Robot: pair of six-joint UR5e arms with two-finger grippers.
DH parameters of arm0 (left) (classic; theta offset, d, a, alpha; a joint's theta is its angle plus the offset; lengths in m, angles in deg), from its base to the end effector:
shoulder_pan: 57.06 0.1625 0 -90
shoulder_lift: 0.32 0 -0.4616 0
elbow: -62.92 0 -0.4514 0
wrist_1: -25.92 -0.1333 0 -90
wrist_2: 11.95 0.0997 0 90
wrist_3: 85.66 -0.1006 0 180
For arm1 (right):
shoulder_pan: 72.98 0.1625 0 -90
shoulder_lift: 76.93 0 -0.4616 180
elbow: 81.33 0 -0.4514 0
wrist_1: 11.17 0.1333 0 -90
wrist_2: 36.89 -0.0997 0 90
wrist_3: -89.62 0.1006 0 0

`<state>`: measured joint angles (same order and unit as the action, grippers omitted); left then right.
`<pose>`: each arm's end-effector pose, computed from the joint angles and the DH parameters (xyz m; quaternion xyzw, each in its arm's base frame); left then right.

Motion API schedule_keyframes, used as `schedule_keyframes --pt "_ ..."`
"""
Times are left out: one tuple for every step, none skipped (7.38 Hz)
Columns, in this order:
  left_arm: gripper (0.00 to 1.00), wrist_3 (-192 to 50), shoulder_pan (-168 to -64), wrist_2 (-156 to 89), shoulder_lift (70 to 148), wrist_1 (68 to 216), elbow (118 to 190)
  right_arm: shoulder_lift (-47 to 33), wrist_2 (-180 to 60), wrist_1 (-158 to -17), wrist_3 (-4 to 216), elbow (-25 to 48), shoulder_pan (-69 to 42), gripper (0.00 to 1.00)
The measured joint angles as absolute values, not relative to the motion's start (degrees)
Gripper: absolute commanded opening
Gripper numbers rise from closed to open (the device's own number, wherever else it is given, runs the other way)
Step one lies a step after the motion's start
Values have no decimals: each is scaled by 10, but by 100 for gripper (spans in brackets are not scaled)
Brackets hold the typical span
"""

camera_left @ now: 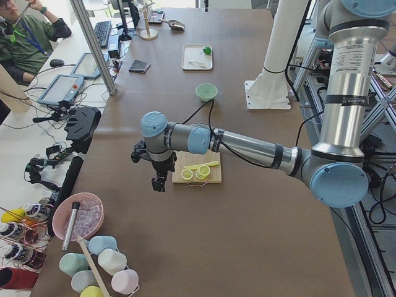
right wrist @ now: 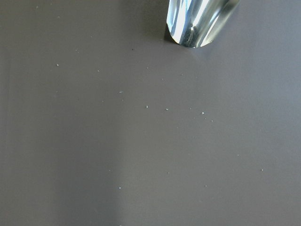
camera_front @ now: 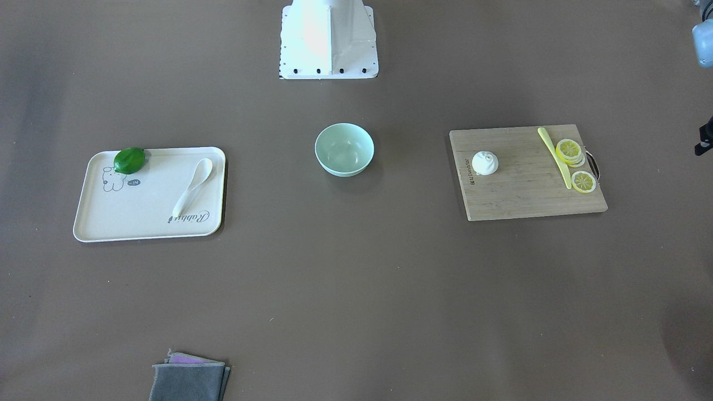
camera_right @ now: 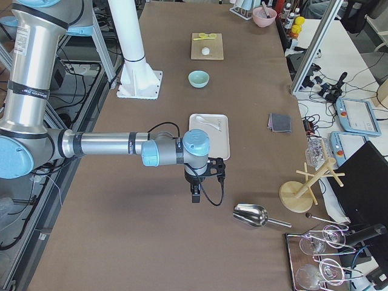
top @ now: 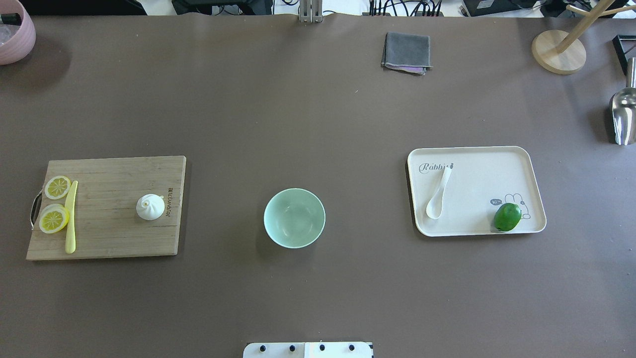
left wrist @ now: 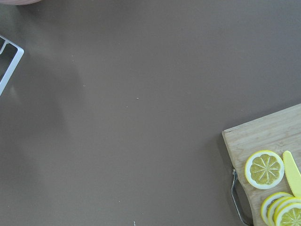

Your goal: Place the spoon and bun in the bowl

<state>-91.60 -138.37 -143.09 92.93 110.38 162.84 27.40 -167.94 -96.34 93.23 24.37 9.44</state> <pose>0.0205 -0.5781 0.5824 0.0539 0.3520 0.1421 0.9236 0.0080 -0.4493 0.6636 0.0163 -0.3534 -0.0513 0.9339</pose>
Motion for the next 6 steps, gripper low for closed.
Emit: schedule_keyframes --pt "98 -916 -1383 -1431 929 1104 1630 274 -1679 -963 932 244 92 100" --pt "98 -916 -1383 -1431 929 1103 1632 274 -1680 -963 932 244 90 100" --pt "98 -916 -1383 -1430 929 1103 1640 274 -1686 -964 932 244 90 100" --pt "98 -916 -1383 -1430 929 1103 1651 274 -1703 -964 932 244 90 100" --pt "98 -916 -1383 -1430 930 1103 1665 273 -1726 -963 932 245 89 100" --pt "98 -915 -1382 -1430 933 1105 1681 271 -1743 -962 932 247 89 100"
